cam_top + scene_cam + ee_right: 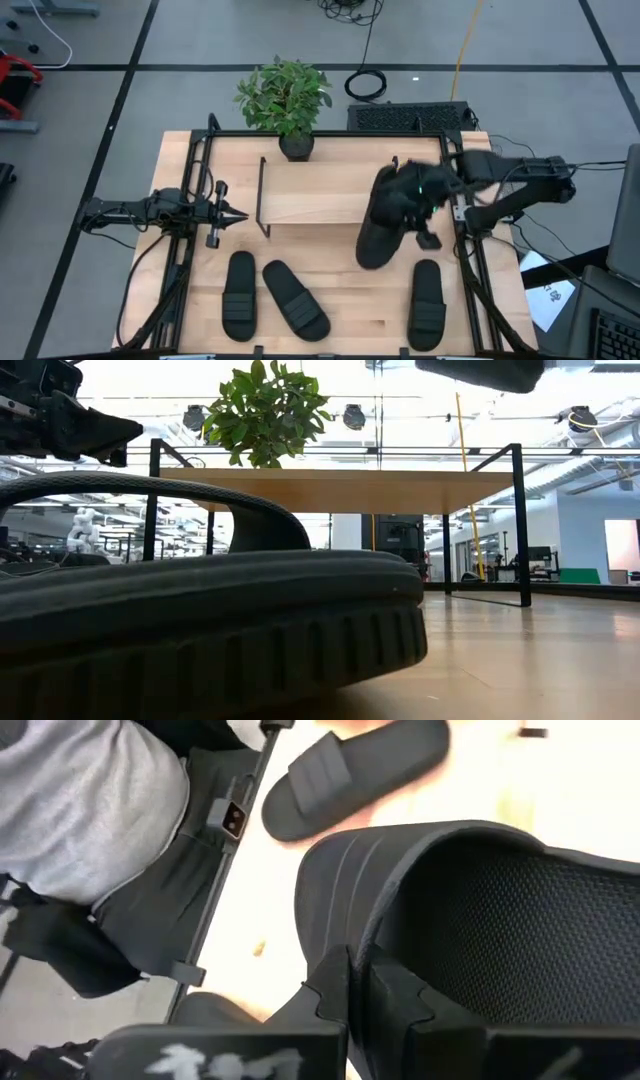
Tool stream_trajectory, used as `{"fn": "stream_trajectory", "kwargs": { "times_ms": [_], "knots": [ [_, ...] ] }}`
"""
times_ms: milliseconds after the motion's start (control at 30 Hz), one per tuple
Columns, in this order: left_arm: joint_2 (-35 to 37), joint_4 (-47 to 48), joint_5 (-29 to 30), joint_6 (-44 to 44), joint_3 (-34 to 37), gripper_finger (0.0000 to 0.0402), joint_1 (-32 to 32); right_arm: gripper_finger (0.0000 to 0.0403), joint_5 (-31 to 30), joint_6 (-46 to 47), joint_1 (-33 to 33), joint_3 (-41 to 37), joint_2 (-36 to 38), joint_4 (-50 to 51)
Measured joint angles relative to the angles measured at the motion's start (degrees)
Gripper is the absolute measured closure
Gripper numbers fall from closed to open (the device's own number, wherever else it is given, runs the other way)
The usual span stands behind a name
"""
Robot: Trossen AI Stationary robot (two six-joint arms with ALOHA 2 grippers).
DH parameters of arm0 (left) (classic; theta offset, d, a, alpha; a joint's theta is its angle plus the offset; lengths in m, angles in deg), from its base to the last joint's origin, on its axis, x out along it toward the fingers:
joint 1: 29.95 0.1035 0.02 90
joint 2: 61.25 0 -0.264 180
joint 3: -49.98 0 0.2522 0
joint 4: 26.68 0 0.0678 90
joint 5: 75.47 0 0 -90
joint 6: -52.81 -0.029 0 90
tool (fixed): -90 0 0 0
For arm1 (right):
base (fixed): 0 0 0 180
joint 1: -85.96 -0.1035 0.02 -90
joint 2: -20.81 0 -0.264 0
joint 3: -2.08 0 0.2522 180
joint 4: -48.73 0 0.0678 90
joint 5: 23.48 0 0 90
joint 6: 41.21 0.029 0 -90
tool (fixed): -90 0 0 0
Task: Pick and place slides into the shelf
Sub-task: Put the middle right black slide on the shelf
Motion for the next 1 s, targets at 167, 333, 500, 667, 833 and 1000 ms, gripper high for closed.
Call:
{"fn": "stream_trajectory", "kwargs": {
  "times_ms": [167,333,500,667,833,1000],
  "knots": [
    [0.0,0.4,3.1,-1.5,0.0,0.0369,0.0,0.0401,5.0,-8.2,9.9,1.3,-1.1,6.1],
    [0.0,0.8,5.4,-1.6,0.0,0.0369,0.0,0.0401,6.4,-16.8,16.7,2.9,-5.2,10.9],
    [0.0,0.8,6.1,-2.8,0.0,0.0369,0.0,0.0402,9.9,-24.7,21.2,6.1,-12.1,15.3],
    [0.0,1.2,6.8,-3.0,0.0,0.0369,0.0,0.0402,10.4,-30.0,25.0,10.6,-18.6,23.0],
    [0.0,2.2,6.8,-3.0,0.0,0.0369,0.0,0.0402,13.2,-33.3,28.5,14.8,-21.9,24.5],
    [0.0,3.1,6.8,-3.0,0.0,0.0369,0.0,0.0402,14.3,-36.2,30.3,16.4,-24.0,24.4]
  ]
}}
